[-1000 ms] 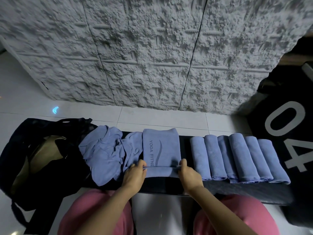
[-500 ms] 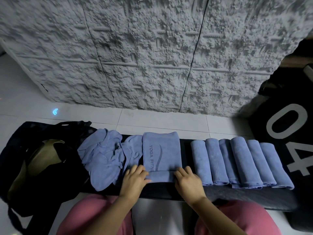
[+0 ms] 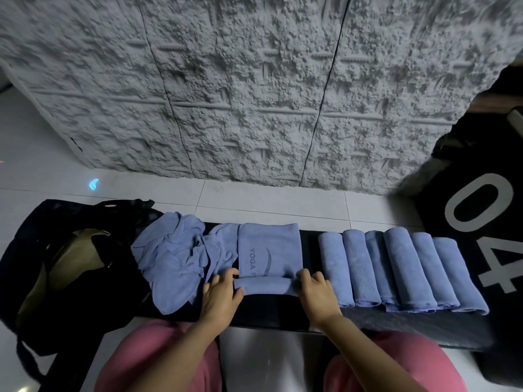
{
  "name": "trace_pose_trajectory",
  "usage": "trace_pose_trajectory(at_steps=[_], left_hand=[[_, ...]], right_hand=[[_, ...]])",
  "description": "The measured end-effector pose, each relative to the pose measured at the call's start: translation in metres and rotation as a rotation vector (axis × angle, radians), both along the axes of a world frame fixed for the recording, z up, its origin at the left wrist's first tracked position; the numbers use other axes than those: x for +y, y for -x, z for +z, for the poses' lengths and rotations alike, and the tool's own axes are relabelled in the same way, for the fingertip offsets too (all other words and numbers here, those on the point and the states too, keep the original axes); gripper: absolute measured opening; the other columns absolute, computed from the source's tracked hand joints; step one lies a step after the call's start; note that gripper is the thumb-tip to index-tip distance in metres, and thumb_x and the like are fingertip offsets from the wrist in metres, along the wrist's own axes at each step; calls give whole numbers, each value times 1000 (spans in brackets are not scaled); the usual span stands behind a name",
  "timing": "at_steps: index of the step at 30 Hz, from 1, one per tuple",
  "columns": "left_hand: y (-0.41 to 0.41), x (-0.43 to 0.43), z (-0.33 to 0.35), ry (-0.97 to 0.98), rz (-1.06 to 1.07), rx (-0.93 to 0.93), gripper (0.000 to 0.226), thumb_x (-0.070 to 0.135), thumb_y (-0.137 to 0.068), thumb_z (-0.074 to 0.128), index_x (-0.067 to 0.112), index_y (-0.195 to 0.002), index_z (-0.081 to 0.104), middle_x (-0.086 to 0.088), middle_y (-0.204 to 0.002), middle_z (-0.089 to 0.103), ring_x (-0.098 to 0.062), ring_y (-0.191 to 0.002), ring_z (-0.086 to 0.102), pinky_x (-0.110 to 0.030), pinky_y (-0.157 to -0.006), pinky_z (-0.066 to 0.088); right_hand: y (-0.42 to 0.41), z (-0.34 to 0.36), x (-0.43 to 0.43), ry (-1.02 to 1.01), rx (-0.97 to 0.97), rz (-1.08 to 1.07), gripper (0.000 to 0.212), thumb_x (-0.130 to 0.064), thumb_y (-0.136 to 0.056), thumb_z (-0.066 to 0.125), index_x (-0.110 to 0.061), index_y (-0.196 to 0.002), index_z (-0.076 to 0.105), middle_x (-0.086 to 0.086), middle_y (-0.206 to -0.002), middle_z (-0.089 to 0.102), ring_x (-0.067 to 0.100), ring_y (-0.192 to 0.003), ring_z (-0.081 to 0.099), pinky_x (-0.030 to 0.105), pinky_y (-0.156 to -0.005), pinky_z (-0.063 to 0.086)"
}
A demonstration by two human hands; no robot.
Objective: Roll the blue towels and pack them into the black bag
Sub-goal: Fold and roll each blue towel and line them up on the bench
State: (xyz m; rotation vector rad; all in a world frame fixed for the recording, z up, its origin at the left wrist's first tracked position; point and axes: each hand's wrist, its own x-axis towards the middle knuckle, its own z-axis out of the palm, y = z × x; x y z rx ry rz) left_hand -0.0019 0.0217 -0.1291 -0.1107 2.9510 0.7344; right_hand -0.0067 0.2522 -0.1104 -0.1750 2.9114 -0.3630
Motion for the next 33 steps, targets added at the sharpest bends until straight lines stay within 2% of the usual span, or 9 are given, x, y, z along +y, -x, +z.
trace_pose_trajectory(at_steps=[4, 7, 11, 15, 18, 21, 27, 30, 33], left_hand=[[5, -2, 3, 13, -7, -120, 28, 35, -95, 44, 20, -119, 41, 4, -109, 60, -15, -109, 54, -29, -95, 27], [11, 3, 3, 56, 24, -190, 30, 38, -92, 46, 22, -117, 41, 4, -107, 60, -16, -109, 53, -30, -97, 28], [13, 7, 6, 169, -8, 17, 27, 31, -76, 71, 27, -95, 53, 10, -93, 58, -17, -92, 54, -32, -78, 41], [7, 4, -5, 278, -252, 196, 26, 28, -62, 84, 32, -74, 61, 17, -79, 56, -11, -76, 48, -29, -63, 41], [0, -2, -5, 256, -334, 157, 42, 47, -58, 83, 30, -92, 66, 17, -92, 59, -10, -81, 54, -28, -67, 46], [-2, -2, -3, 242, -307, 95, 62, 34, -48, 89, 30, -105, 63, 17, -102, 60, -10, -86, 56, -29, -72, 50], [5, 3, 2, 26, -75, 8, 41, 27, -88, 60, 30, -128, 50, 8, -118, 58, -17, -113, 48, -31, -94, 33], [7, 1, 4, -18, 0, -27, 44, 35, -94, 50, 27, -135, 37, 1, -121, 53, -18, -119, 46, -32, -105, 28], [8, -5, 5, -49, -1, -104, 38, 38, -95, 45, 24, -130, 37, 3, -120, 57, -16, -116, 50, -33, -104, 28]], right_hand=[[3, 0, 0, -6, -127, -12, 19, -21, -98, 35, -12, -113, 43, 10, -108, 54, 28, -101, 44, 35, -84, 36], [7, -2, -2, -68, -58, -77, 15, -20, -91, 54, -11, -104, 55, 6, -102, 56, 26, -97, 49, 34, -75, 42], [9, -3, -1, -102, 142, 37, 30, -7, -59, 78, -20, -77, 59, -3, -80, 55, 22, -73, 49, 30, -56, 39], [2, -10, 6, -110, 272, 193, 21, -16, -65, 77, -22, -77, 61, -7, -85, 58, 22, -80, 52, 31, -63, 35], [-3, -18, 14, -125, 307, 276, 25, -35, -72, 71, -21, -92, 65, -6, -107, 61, 24, -97, 54, 34, -73, 34], [0, -18, 15, -163, 273, 265, 46, -26, -61, 81, -20, -104, 65, -3, -114, 59, 25, -104, 50, 35, -78, 40], [11, -12, 9, -106, 261, 150, 47, -15, -56, 81, -20, -100, 66, -7, -85, 66, 21, -85, 52, 31, -69, 38], [11, -5, 12, -59, 247, 142, 43, -18, -62, 76, -21, -99, 55, -6, -71, 60, 19, -74, 54, 29, -61, 42], [8, -7, 17, -70, 216, 144, 25, -25, -75, 59, -23, -94, 44, -5, -66, 57, 18, -70, 52, 29, -66, 29]])
